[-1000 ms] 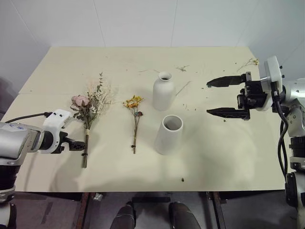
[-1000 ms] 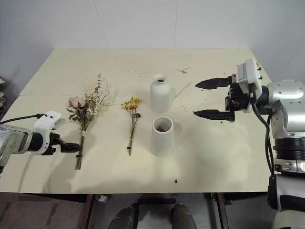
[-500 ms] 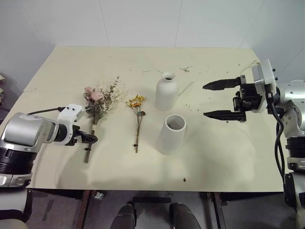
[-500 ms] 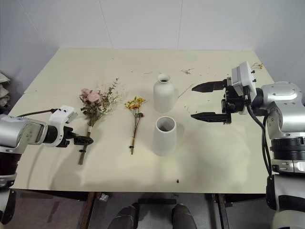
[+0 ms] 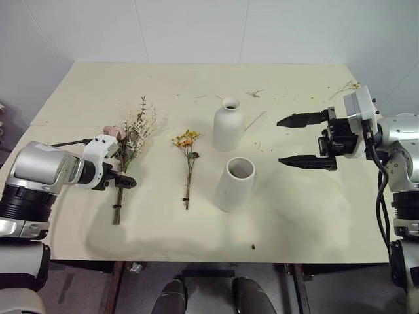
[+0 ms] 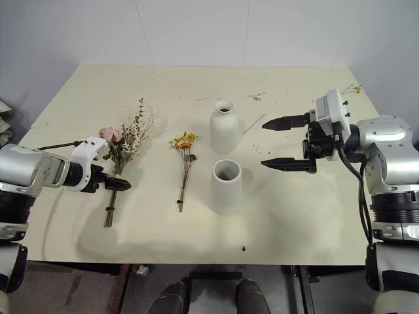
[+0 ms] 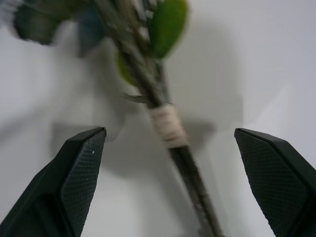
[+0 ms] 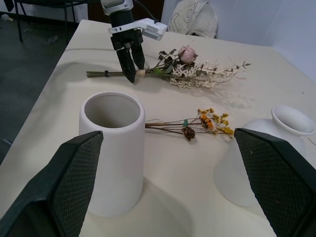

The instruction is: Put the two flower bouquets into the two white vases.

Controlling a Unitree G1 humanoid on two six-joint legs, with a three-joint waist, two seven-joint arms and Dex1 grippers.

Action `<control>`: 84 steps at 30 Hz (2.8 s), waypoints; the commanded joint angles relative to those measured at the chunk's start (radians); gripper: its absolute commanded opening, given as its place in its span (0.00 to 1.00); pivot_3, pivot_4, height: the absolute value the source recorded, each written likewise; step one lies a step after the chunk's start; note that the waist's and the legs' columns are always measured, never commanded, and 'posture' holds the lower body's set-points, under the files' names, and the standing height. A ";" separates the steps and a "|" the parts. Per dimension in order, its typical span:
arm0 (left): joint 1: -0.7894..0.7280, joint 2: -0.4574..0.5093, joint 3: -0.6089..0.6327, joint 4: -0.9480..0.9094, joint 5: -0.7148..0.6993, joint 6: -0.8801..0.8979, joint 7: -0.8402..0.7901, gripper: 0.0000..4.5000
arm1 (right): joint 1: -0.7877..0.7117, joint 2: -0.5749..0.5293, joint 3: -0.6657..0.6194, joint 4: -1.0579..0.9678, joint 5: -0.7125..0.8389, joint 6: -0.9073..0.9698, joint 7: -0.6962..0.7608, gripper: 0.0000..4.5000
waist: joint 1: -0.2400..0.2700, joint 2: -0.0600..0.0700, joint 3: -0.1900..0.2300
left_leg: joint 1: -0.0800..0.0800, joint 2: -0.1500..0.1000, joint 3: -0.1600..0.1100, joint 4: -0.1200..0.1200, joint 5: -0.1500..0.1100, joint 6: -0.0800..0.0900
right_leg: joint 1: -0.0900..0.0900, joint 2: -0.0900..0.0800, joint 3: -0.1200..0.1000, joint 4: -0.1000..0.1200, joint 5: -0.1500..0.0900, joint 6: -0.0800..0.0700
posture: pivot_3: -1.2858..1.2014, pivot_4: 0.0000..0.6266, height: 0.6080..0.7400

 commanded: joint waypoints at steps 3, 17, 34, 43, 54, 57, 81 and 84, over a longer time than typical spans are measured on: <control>-0.034 -0.038 0.005 0.050 0.020 -0.022 0.005 0.99 | -0.017 -0.015 -0.028 -0.022 0.020 0.003 0.029 1.00 | 0.003 0.000 0.000 | -0.002 0.000 0.000 0.002 0.000 0.000 | -0.001 0.000 0.000 0.000 0.000 0.000 | 0.52 0.24 1.00; 0.002 -0.018 -0.022 0.035 0.017 -0.007 -0.045 0.34 | -0.054 -0.007 -0.017 0.014 0.011 -0.006 0.041 1.00 | 0.004 0.000 0.000 | -0.002 -0.001 -0.001 0.007 0.000 0.000 | 0.000 0.000 0.000 0.002 0.001 0.001 | 0.52 0.24 1.00; -0.108 -0.180 0.306 0.187 -0.016 -0.367 0.031 0.02 | -0.032 -0.036 -0.058 -0.006 0.009 -0.004 -0.012 1.00 | 0.008 0.000 0.000 | -0.005 -0.002 -0.002 0.010 0.000 0.000 | 0.000 -0.001 -0.001 0.003 0.002 0.002 | 0.52 0.24 1.00; -0.312 -0.365 0.557 0.335 -0.164 -0.756 0.000 0.02 | 0.023 -0.083 -0.125 -0.039 0.007 0.013 -0.068 1.00 | 0.007 0.000 0.000 | -0.006 -0.002 0.000 0.010 0.000 0.000 | 0.000 -0.002 0.000 -0.001 0.003 0.003 | 0.52 0.24 1.00; -0.590 -0.628 0.536 0.817 -0.142 -1.211 -0.246 0.02 | 0.141 -0.107 -0.228 -0.148 0.021 0.020 -0.189 1.00 | 0.009 -0.001 0.000 | -0.006 -0.004 0.001 0.012 0.000 0.000 | 0.001 -0.002 0.000 -0.003 0.005 0.007 | 0.52 0.24 1.00; -0.639 -0.685 0.542 0.929 -0.124 -1.355 -0.277 0.02 | 0.194 -0.113 -0.264 -0.197 0.031 0.036 -0.225 1.00 | 0.003 -0.001 0.000 | -0.007 -0.004 0.001 0.012 0.000 0.000 | 0.000 -0.002 0.001 -0.003 0.005 0.007 | 0.52 0.24 1.00; -0.689 -0.840 0.532 1.143 0.040 -1.740 -0.184 0.02 | 0.481 -0.093 -0.444 -0.498 0.140 0.133 -0.477 1.00 | 0.007 -0.001 0.000 | -0.007 -0.004 0.001 0.013 0.000 0.001 | 0.001 -0.002 0.001 -0.003 0.005 0.008 | 0.52 0.24 1.00; -0.687 -0.845 0.525 1.150 0.071 -1.767 -0.132 0.02 | 0.503 -0.086 -0.454 -0.529 0.156 0.145 -0.505 1.00 | 0.007 -0.001 0.000 | -0.007 -0.004 0.001 0.013 0.000 0.002 | 0.001 -0.002 0.001 -0.003 0.005 0.008 | 0.52 0.24 1.00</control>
